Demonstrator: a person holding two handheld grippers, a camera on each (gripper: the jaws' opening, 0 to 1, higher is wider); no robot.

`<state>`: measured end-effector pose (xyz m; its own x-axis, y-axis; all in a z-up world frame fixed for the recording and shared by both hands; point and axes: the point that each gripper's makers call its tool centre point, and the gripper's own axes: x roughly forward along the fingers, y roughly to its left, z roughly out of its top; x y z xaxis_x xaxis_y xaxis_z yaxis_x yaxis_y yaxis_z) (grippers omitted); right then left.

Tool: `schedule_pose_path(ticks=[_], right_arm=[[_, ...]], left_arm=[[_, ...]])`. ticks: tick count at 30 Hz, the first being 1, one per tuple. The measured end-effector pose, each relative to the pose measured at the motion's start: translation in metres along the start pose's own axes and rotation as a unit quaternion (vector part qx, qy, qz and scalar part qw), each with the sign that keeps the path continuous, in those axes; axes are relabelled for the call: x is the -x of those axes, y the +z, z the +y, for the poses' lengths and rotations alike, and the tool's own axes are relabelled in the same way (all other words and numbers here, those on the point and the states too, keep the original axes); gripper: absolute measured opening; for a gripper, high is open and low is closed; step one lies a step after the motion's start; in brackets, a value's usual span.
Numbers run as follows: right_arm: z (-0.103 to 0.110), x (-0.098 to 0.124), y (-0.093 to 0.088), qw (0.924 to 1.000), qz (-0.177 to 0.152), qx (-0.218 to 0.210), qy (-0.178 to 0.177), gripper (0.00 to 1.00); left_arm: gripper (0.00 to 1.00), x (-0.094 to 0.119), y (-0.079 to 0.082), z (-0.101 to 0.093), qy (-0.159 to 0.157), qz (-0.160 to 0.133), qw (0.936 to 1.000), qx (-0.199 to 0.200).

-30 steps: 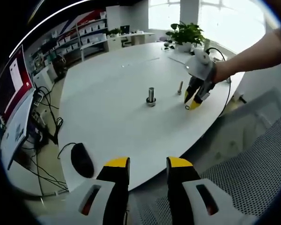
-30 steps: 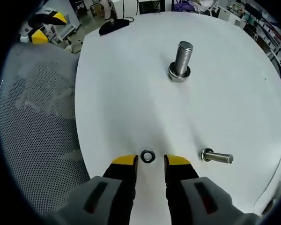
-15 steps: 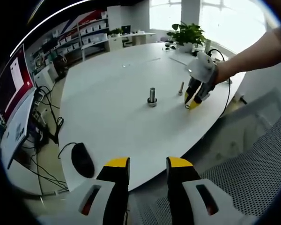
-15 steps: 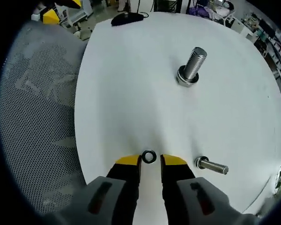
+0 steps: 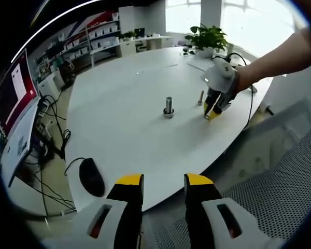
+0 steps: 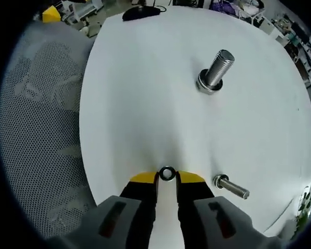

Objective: Place the washer onto the threaded stud by aligning its center hole with the stud, sliding it down to the base, and recovering from edge contact or off-axis alignment until the washer reaches the visible bottom stop.

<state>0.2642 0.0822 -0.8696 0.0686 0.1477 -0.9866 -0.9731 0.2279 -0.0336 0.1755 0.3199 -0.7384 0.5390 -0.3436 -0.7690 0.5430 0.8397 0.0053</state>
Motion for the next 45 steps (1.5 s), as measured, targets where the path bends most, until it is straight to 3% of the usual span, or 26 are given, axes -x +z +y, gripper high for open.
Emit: schedule_pose_path(ticks=[8,12,13,21,31,45], right_arm=[[-0.005,-0.006,0.0,0.9984,0.056,0.001,-0.001,0.16],[-0.007,-0.004,0.001,0.9964,0.067,0.037,-0.036,0.15],[0.002,-0.005,0.0,0.9968,0.067,0.031,-0.03,0.15],[0.006,-0.001,0.0,0.999,0.036,0.01,-0.023,0.15],[0.005,0.001,-0.002,0.9978,-0.048,-0.037,-0.028,0.15],[0.003,0.004,-0.013,0.9955,-0.057,-0.074,-0.013,0.14]], left_arm=[[0.29,0.0,0.0,0.0,0.001,0.0,1.0,0.0],[0.29,0.0,0.0,0.0,0.001,0.0,1.0,0.0],[0.29,0.0,0.0,0.0,0.001,-0.001,1.0,0.0],[0.29,0.0,0.0,0.0,0.001,-0.001,1.0,-0.001],[0.29,0.0,0.0,0.001,0.002,-0.001,1.0,0.001],[0.29,0.0,-0.001,0.001,0.001,0.003,1.0,0.001]])
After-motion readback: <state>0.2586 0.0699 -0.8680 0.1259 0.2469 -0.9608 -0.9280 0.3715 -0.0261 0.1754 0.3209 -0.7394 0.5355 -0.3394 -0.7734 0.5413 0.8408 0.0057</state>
